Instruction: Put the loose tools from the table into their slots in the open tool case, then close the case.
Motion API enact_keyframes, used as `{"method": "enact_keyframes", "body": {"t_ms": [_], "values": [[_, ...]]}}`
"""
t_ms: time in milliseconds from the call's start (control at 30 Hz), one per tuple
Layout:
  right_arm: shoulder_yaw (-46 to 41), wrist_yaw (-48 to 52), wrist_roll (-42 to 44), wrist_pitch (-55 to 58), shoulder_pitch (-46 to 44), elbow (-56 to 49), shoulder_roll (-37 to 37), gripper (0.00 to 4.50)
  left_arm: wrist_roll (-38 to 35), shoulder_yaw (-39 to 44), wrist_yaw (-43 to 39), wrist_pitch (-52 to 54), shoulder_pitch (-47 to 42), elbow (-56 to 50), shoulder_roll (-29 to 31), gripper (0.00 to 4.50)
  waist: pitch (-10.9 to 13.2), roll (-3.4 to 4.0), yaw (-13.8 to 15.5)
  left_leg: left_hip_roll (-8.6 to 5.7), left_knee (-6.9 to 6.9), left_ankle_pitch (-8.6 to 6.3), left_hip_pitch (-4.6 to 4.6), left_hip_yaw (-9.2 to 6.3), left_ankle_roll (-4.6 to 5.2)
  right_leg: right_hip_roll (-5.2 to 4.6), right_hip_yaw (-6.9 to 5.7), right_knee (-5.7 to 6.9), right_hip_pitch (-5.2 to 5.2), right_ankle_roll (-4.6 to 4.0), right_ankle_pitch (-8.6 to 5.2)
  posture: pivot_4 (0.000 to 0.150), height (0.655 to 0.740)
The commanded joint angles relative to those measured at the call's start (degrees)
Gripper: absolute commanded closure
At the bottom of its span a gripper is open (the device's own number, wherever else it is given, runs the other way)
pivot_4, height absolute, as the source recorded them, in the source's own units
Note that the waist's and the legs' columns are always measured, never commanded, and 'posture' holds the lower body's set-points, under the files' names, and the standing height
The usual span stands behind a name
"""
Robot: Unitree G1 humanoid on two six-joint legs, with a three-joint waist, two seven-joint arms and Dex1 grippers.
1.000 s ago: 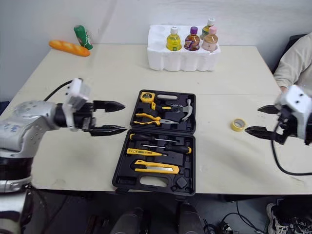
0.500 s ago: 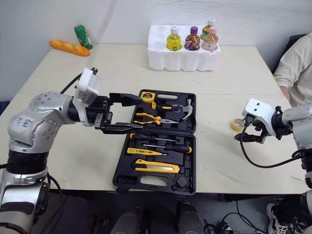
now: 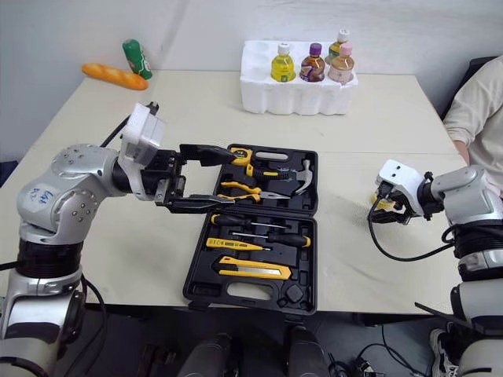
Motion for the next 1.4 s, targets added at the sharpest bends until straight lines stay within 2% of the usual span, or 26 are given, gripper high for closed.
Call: {"method": "enact_keyframes", "body": {"t_ms": [33,133,200,300,433,567,667,733,967,1400], "values": [[-1.0,-0.1,-0.9,-0.4,-0.1,0.3,-0.6,2.91,1.7,-0.6,0.5,-2.4,-0.2,-1.5,0.1,0.00,0.0,0.00,0.0,0.00,0.02,0.00,0.00,0.00,0.00,0.00,0.01,0.01,0.00,0.00,0.00,0.150,0.7367],[-1.2,0.5,-0.8,-0.7,0.3,-0.4,-1.2,4.42,1.1,-0.5,0.1,-2.4,0.0,-1.8,-0.1,0.00,0.0,0.00,0.0,0.01,0.03,-0.01,0.00,-0.01,-0.02,0.00,0.00,0.03,-0.01,0.00,0.00,0.150,0.7367],[-1.7,0.5,-0.6,-1.1,0.5,-1.3,-1.7,4.47,0.7,-0.6,-0.4,-2.4,0.1,-2.0,-0.2,0.00,0.0,0.00,0.0,0.01,0.03,-0.02,0.00,-0.02,-0.03,0.00,-0.01,0.04,0.00,0.00,0.00,0.150,0.7367],[-5.1,1.9,3.4,2.7,1.7,-8.1,-2.0,4.47,1.2,-1.2,-0.3,-2.8,-0.7,-1.2,-0.8,0.00,0.0,0.00,0.1,0.01,0.03,-0.02,-0.01,-0.03,-0.03,0.00,-0.01,0.05,-0.01,0.00,0.00,0.150,0.7367],[-10.6,5.3,11.8,12.3,9.2,-29.4,-3.7,4.47,0.2,-1.7,-3.0,-2.1,0.0,-1.6,0.6,0.00,0.0,0.00,0.2,0.03,0.02,-0.03,-0.05,-0.10,-0.04,0.01,-0.06,0.05,-0.03,0.00,0.00,0.150,0.7367],[-17.4,6.9,27.8,25.3,23.4,-61.2,-3.7,4.47,1.3,-3.5,-11.9,-3.6,4.1,-1.6,7.2,0.00,0.0,0.01,0.2,0.18,-0.01,-0.09,-0.04,-0.14,-0.16,0.15,-0.08,0.03,-0.03,-0.06,-0.03,0.150,0.7367],[-18.1,4.3,33.2,28.1,31.8,-74.6,-2.9,4.47,2.5,-5.5,-15.8,-5.5,5.3,-1.0,9.4,0.00,0.0,0.01,0.4,0.25,0.05,-0.11,-0.04,-0.20,-0.19,0.22,-0.12,0.02,0.00,-0.09,-0.05,0.150,0.7367],[-16.2,1.1,33.2,28.3,35.2,-79.8,-2.2,4.47,3.4,-7.2,-19.0,-7.3,5.9,-1.1,10.6,0.00,0.0,0.00,0.6,0.21,0.17,-0.23,-0.04,-0.22,-0.08,0.13,-0.11,-0.12,0.03,-0.10,-0.05,0.150,0.7367],[-9.8,-4.4,29.5,25.4,40.3,-82.6,-2.4,4.47,5.0,-9.8,-23.3,-10.6,5.7,-0.6,10.6,0.00,0.0,0.00,0.4,0.12,0.34,-0.51,-0.06,-0.21,0.14,-0.06,-0.04,-0.17,0.03,-0.11,-0.06,0.150,0.7367],[-8.4,-6.1,30.2,23.7,45.1,-84.3,-4.5,4.47,5.7,-10.3,-22.8,-11.7,5.7,-0.6,8.9,0.00,0.0,0.00,0.4,0.11,0.40,-0.53,-0.09,-0.20,0.26,-0.05,-0.07,-0.14,0.05,-0.12,-0.07,0.150,0.7367]]}}
